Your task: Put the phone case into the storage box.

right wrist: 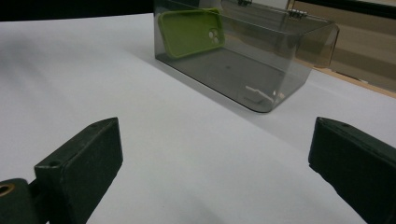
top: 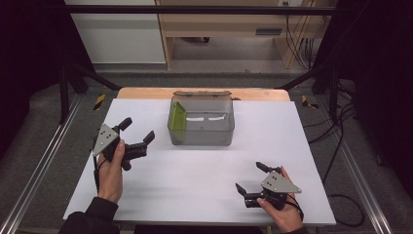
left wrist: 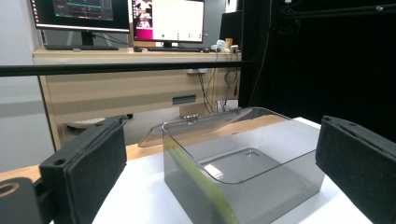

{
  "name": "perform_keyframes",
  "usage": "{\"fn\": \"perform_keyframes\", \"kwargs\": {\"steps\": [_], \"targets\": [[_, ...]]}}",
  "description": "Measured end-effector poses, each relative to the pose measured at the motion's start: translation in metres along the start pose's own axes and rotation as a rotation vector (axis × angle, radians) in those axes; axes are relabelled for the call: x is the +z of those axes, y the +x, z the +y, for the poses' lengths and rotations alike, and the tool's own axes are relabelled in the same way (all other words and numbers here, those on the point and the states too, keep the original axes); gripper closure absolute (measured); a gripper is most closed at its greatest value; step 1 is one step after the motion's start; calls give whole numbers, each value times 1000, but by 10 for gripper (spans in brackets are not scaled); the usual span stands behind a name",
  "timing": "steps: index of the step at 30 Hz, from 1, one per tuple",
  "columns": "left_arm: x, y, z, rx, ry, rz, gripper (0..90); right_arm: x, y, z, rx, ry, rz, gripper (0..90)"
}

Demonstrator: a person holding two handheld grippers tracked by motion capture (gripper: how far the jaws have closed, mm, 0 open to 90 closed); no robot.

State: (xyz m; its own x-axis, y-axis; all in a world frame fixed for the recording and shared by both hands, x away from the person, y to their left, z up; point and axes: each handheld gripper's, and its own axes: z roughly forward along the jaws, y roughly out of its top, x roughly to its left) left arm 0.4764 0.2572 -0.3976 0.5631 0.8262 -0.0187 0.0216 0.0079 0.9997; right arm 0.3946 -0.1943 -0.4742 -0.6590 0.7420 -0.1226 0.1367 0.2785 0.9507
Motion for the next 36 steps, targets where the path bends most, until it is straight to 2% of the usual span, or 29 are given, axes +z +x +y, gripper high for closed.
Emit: {"fn": "perform_keyframes", "kwargs": {"steps": [3, 7, 15, 19, 23, 26, 33, 36], "targets": [[-3, -1, -1, 0, -6, 0, 17, 0, 0, 0, -1, 0, 0, 31], [-7, 0, -3, -30, -11, 0, 17, 0, 0, 0, -1, 1, -1, 31], [-18, 4, -8, -47, -17, 12, 17, 0, 0, 0, -2, 0, -2, 31], [-25, 6, -10, -27, -10, 24, 17, 0, 1, 0, -2, 1, -1, 31], [-31, 6, -13, -31, -10, 27, 18, 0, 1, 0, -3, 3, -2, 31], [-33, 3, -15, -8, -2, 32, 18, 1, 1, 0, -5, 5, -3, 31], [-36, -6, -20, 25, 8, 11, 17, 1, 1, 0, -8, 8, -5, 31], [-37, -8, -23, 18, 8, 4, 17, 1, 1, 0, -11, 8, -6, 31]]}}
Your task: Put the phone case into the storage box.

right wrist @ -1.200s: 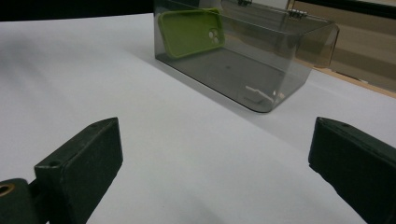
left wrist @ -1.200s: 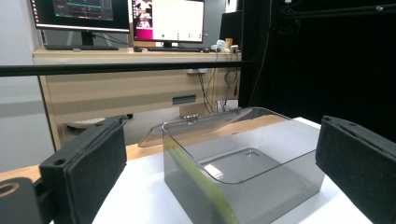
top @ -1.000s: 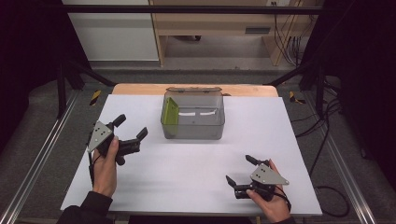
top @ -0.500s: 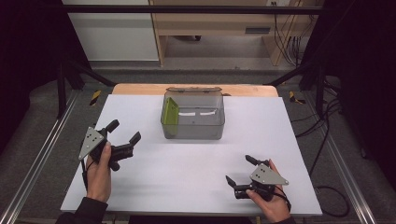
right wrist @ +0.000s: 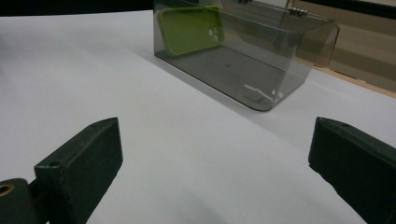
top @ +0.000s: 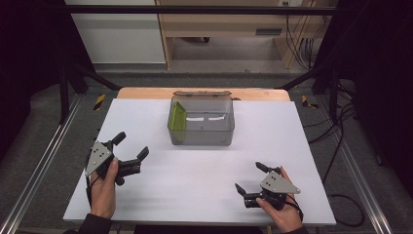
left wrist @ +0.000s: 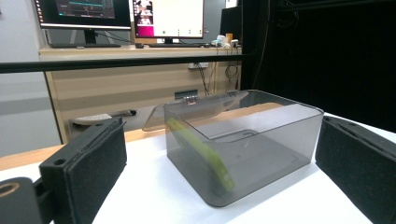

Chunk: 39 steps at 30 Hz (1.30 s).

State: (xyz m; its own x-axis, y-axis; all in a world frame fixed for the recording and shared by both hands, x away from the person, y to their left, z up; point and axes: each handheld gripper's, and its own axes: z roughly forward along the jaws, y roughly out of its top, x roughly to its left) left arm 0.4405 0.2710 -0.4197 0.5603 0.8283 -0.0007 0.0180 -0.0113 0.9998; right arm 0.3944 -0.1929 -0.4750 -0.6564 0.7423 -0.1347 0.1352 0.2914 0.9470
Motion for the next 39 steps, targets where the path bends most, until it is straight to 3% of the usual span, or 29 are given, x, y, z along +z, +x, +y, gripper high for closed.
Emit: {"fn": "perform_keyframes", "kwargs": {"steps": [5, 16, 26, 33, 39], "targets": [[-4, -1, -4, -34, -10, -7, 18, 0, 0, 0, -2, 0, 1, 32], [-18, -3, -13, -29, -3, -2, 19, 0, 0, 0, -15, -1, -1, 37], [-30, 1, -20, -57, -13, 20, 21, 0, 1, 0, -16, 2, -3, 36], [-36, -2, -27, -43, 0, 16, 21, 0, -1, 0, -18, 1, -7, 36], [-41, -5, -30, -55, -5, 10, 21, -1, -2, 1, -20, 4, -13, 36]]}}
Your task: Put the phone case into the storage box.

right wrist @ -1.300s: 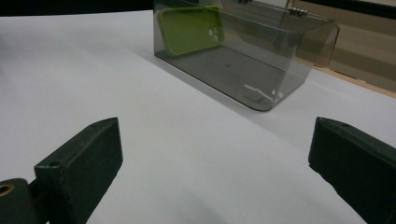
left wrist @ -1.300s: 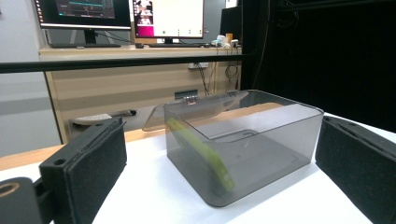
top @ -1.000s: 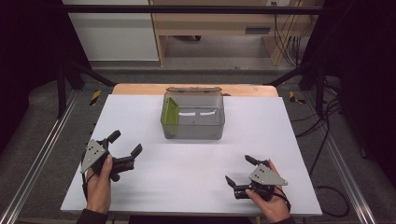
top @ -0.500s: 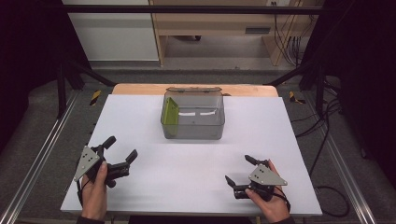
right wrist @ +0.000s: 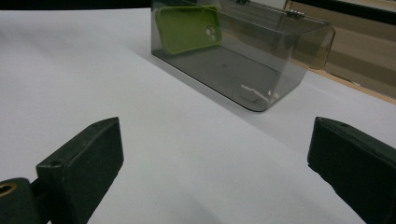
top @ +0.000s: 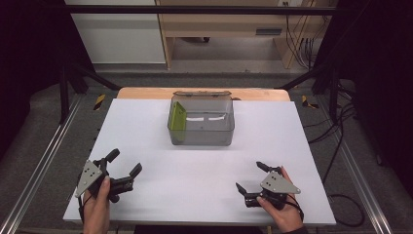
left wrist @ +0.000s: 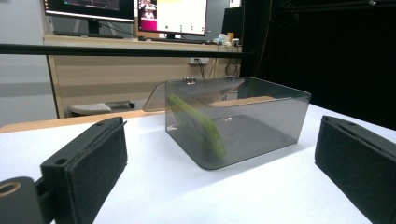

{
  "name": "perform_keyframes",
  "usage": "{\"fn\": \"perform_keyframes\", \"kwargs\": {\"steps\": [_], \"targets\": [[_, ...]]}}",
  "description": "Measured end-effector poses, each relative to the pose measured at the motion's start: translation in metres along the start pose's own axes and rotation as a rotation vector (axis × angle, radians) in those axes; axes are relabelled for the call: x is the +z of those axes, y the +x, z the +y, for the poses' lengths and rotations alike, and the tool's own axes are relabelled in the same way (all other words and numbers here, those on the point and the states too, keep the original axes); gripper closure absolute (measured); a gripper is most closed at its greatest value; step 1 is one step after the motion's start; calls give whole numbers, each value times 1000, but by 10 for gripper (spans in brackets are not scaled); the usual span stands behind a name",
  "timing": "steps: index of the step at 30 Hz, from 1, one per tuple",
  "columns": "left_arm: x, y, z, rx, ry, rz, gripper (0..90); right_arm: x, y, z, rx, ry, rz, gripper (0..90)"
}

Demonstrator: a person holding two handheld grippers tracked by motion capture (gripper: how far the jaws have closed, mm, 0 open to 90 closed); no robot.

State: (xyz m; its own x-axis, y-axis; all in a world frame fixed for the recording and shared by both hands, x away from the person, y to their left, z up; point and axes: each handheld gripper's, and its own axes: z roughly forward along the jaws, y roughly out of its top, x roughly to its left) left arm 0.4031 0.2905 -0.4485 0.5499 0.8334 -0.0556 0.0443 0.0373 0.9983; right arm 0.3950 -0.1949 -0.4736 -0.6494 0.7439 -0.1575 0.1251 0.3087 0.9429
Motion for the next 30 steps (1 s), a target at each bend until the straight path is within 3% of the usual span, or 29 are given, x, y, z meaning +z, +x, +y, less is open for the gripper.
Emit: {"fn": "perform_keyframes", "kwargs": {"steps": [7, 15, 26, 30], "targets": [[-6, -1, -6, -6, 2, 8, 22, -2, -3, 0, 0, -5, -6, 35], [-7, -3, -8, 18, 6, 14, 20, -7, -11, -1, 28, -32, -28, 35], [-8, -4, -12, 38, 1, 21, 13, -22, -37, -9, 95, -87, -110, 37], [-8, -7, -10, 63, -1, 16, 12, -25, -44, -12, 117, -96, -138, 39]]}}
